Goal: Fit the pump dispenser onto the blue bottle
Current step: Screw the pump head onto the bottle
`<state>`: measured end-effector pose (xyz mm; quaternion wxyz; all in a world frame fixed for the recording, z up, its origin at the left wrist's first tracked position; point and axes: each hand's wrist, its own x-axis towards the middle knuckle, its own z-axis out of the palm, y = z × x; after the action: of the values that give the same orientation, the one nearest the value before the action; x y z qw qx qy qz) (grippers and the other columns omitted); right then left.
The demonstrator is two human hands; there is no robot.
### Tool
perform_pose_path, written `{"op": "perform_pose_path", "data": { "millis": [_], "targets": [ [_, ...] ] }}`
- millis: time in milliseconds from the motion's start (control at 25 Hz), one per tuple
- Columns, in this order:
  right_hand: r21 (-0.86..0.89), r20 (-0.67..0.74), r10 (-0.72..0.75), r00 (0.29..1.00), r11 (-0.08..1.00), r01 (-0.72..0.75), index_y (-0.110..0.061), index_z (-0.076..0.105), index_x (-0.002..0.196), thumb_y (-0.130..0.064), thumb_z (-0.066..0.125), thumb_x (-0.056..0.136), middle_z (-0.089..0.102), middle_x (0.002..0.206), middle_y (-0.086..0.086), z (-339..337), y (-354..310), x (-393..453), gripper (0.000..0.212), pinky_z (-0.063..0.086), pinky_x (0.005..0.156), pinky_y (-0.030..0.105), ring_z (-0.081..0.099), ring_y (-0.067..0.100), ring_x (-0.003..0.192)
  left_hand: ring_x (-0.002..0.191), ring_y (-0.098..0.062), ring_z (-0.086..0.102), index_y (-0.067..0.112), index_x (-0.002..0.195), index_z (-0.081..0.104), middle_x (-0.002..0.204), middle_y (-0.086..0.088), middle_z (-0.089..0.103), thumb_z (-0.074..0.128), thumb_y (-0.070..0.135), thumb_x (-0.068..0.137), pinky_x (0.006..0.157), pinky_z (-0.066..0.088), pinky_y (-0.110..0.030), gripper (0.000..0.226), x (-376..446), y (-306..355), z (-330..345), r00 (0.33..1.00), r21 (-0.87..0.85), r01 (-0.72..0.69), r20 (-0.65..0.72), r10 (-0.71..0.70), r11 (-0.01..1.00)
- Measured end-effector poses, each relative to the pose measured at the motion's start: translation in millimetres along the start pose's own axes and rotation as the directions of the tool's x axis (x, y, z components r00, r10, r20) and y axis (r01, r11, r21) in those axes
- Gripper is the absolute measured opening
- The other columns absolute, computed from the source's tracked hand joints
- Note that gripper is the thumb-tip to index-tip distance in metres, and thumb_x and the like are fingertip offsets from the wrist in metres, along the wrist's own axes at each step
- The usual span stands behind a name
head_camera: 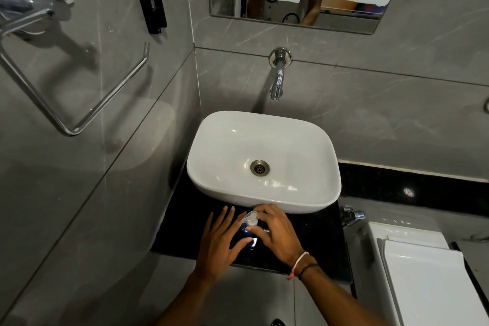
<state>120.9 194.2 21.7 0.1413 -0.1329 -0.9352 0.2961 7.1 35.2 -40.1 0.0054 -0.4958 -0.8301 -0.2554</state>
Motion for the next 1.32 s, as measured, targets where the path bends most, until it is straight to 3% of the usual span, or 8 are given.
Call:
{"op": "perform_pose_path", "data": {
  "millis": [240, 440, 640, 840, 960, 1040, 1200, 1320],
  "targets": [
    [0.021, 0.048, -0.073, 0.996, 0.997, 0.072, -0.014, 0.066, 0.128, -0.027, 0.065, 0.1, 0.059, 0.133, 0.002, -2.6, 2.6, -4.9, 0.031, 0.044, 0.108, 0.031, 0.052, 0.015, 0.124, 0.136, -0.028, 0.045, 0.023, 0.136, 0.055, 0.141, -0.009, 0.058, 0.05, 0.06, 0.091, 0.108, 0.038, -0.057, 0.058, -1.3, -2.6, 2.4, 1.0, 0.019, -0.009, -0.006, 0.009, 1.0],
    [-0.114, -0.017, -0.097, 0.995, 0.989, 0.095, -0.01, 0.069, 0.121, -0.026, 0.066, 0.099, 0.068, 0.12, 0.006, 1.5, -2.1, -7.0, 0.027, 0.053, 0.096, 0.042, 0.06, 0.023, 0.11, 0.136, -0.027, 0.046, 0.022, 0.134, 0.057, 0.138, -0.006, 0.06, 0.053, 0.058, 0.09, 0.107, 0.039, -0.058, 0.056, -2.2, -2.7, 5.3, 1.0, 0.032, -0.003, 0.004, 0.003, 0.999],
    [-0.008, 0.02, -0.116, 0.993, 0.993, 0.116, -0.014, 0.067, 0.125, -0.027, 0.063, 0.101, 0.064, 0.125, 0.003, -2.5, 0.4, -6.3, 0.028, 0.047, 0.102, 0.031, 0.055, 0.017, 0.116, 0.135, -0.026, 0.048, 0.023, 0.131, 0.06, 0.137, -0.005, 0.061, 0.051, 0.06, 0.09, 0.107, 0.04, -0.058, 0.056, -0.6, -4.1, 2.6, 0.999, 0.061, -0.023, 0.033, 0.021, 0.998],
    [-0.144, -0.042, -0.108, 0.993, 0.984, 0.101, -0.011, 0.068, 0.123, -0.032, 0.066, 0.099, 0.068, 0.121, 0.006, 2.7, -3.4, -9.5, 0.032, 0.054, 0.096, 0.045, 0.06, 0.023, 0.111, 0.135, -0.026, 0.048, 0.023, 0.129, 0.061, 0.136, -0.005, 0.062, 0.047, 0.061, 0.091, 0.108, 0.038, -0.058, 0.056, 0.3, -4.5, 1.8, 0.999, 0.072, -0.018, 0.043, 0.015, 0.997],
    [-0.236, -0.049, -0.111, 0.993, 0.967, 0.096, -0.012, 0.05, 0.147, -0.048, 0.055, 0.1, 0.056, 0.147, 0.008, 3.2, -0.9, -21.2, 0.058, 0.043, 0.115, 0.043, 0.051, 0.023, 0.135, 0.136, -0.027, 0.047, 0.025, 0.134, 0.057, 0.137, -0.006, 0.061, 0.043, 0.062, 0.093, 0.108, 0.038, -0.059, 0.057, -0.9, -5.3, 1.7, 0.999, 0.074, -0.032, 0.032, 0.03, 0.997],
    [-0.3, -0.047, -0.162, 0.986, 0.944, 0.141, -0.012, 0.042, 0.152, -0.047, 0.049, 0.102, 0.047, 0.155, 0.012, 0.5, 1.3, -23.9, 0.061, 0.038, 0.119, 0.045, 0.044, 0.027, 0.144, 0.136, -0.027, 0.047, 0.026, 0.135, 0.055, 0.138, -0.006, 0.06, 0.046, 0.062, 0.092, 0.108, 0.038, -0.059, 0.057, -0.7, -5.2, 0.8, 0.999, 0.072, -0.033, 0.026, 0.031, 0.997],
    [-0.454, 0.052, -0.252, 0.966, 0.856, 0.248, -0.016, 0.055, 0.143, -0.037, 0.059, 0.101, 0.044, 0.157, 0.017, -12.3, 3.7, -6.5, 0.047, 0.032, 0.121, 0.054, 0.038, 0.034, 0.147, 0.135, -0.029, 0.047, 0.025, 0.135, 0.056, 0.139, -0.008, 0.059, 0.05, 0.061, 0.088, 0.106, 0.039, -0.061, 0.059, 0.8, -5.8, -0.9, 0.998, 0.081, -0.062, 0.016, 0.061, 0.995],
    [-0.426, 0.169, -0.258, 0.951, 0.851, 0.307, -0.018, 0.06, 0.137, -0.041, 0.059, 0.101, 0.035, 0.163, 0.014, -21.4, 8.4, 8.4, 0.043, 0.016, 0.125, 0.051, 0.025, 0.032, 0.153, 0.134, -0.029, 0.048, 0.021, 0.131, 0.061, 0.138, -0.009, 0.06, 0.051, 0.06, 0.088, 0.105, 0.04, -0.061, 0.058, -0.1, -6.9, 0.3, 0.998, 0.083, -0.06, 0.004, 0.06, 0.995]
  ]
}}
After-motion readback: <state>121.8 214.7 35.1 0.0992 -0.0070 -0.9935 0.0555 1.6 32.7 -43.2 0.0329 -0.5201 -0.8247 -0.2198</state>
